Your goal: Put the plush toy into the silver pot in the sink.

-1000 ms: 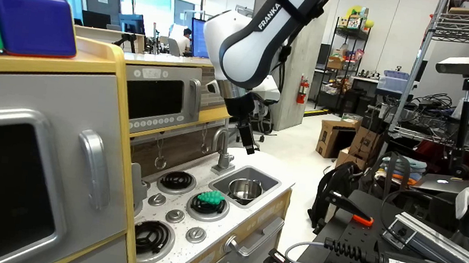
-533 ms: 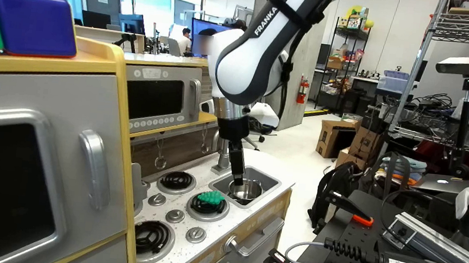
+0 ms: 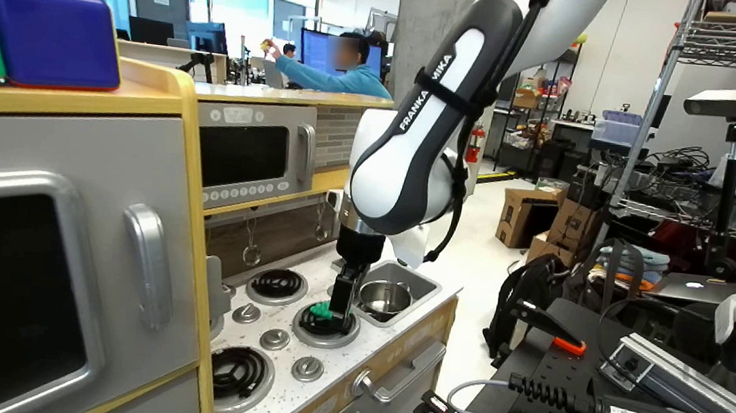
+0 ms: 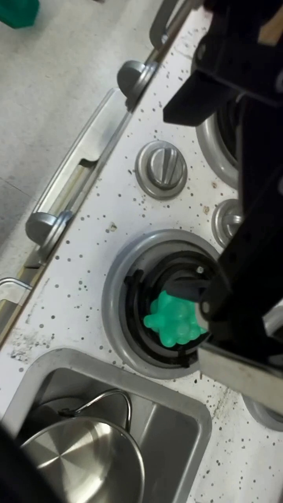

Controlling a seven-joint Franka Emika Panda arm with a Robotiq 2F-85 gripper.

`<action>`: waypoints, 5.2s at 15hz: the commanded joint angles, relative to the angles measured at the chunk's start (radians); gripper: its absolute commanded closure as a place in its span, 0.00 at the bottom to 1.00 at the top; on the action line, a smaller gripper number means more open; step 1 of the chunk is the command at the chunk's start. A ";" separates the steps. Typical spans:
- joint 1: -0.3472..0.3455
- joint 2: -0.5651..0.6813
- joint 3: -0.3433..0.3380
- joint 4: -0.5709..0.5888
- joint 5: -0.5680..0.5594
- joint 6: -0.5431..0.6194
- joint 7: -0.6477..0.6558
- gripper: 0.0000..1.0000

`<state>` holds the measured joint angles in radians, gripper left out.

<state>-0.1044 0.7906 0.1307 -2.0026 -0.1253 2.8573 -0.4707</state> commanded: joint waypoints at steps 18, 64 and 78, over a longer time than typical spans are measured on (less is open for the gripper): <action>0.280 0.272 -0.306 0.297 0.094 0.184 0.497 0.00; 0.126 0.494 -0.389 0.800 0.185 -0.510 1.316 0.27; 0.135 0.212 -0.279 0.466 0.180 -0.464 0.913 0.00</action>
